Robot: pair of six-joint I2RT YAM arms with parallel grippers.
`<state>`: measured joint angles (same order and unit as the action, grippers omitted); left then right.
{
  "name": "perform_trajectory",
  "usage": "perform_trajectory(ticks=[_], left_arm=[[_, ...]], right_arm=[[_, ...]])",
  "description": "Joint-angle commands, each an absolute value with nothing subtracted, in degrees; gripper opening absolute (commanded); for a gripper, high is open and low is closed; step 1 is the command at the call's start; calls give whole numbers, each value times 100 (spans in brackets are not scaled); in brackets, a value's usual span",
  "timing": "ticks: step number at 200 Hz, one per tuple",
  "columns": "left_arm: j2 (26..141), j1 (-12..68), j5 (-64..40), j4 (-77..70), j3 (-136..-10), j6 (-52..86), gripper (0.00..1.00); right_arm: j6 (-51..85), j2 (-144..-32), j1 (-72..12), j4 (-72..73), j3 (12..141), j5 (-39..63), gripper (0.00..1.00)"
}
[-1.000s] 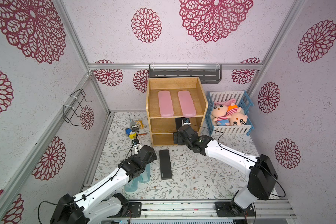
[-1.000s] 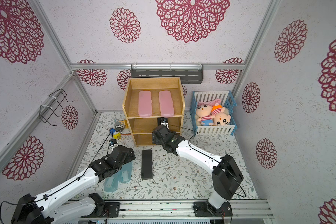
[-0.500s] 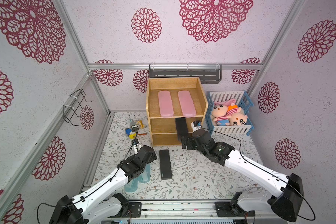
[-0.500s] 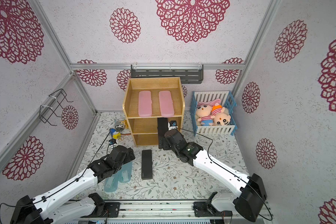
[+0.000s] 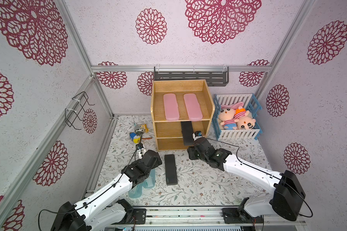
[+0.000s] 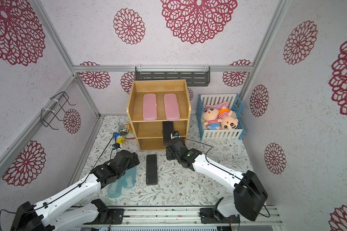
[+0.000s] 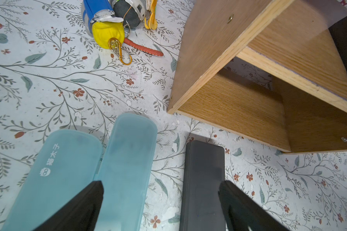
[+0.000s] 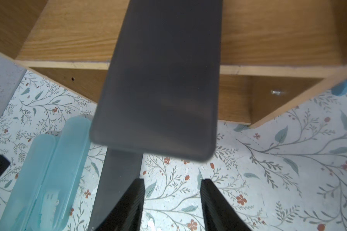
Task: Place the pencil cases on the shelf according to color
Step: Place the pencil case on the shelf.
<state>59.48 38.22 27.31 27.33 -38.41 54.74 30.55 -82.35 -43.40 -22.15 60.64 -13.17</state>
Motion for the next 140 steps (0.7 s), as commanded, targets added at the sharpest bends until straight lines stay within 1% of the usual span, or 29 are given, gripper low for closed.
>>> perform_trajectory(ticks=[1, 32, 53, 70, 80, 117, 140], left_arm=[[5890, 3859, 2729, 2786, -3807, 5516, 97], [5812, 3865, 2725, 2838, -3780, 5535, 97], [5752, 3859, 2741, 2888, -3753, 5544, 97], [5707, 3863, 2790, 2892, -3694, 5560, 97], [5673, 3858, 2818, 2892, -3666, 5571, 97], [5568, 3841, 2945, 2957, -3604, 5555, 97], [5516, 3820, 3029, 3077, -3605, 5567, 97]], right_arm=[[2962, -8436, -4013, -1542, 6424, -1346, 50], [2931, -8759, -3824, -1293, 6708, -1223, 50], [2958, -8769, -3817, -1349, 6719, -1117, 51], [3001, -8593, -3830, -1380, 6504, -982, 56], [3064, -8407, -3845, -1388, 6300, -924, 61], [3368, -7521, -4142, -1521, 5453, -821, 84], [3704, -7205, -4543, -1464, 4965, -680, 90]])
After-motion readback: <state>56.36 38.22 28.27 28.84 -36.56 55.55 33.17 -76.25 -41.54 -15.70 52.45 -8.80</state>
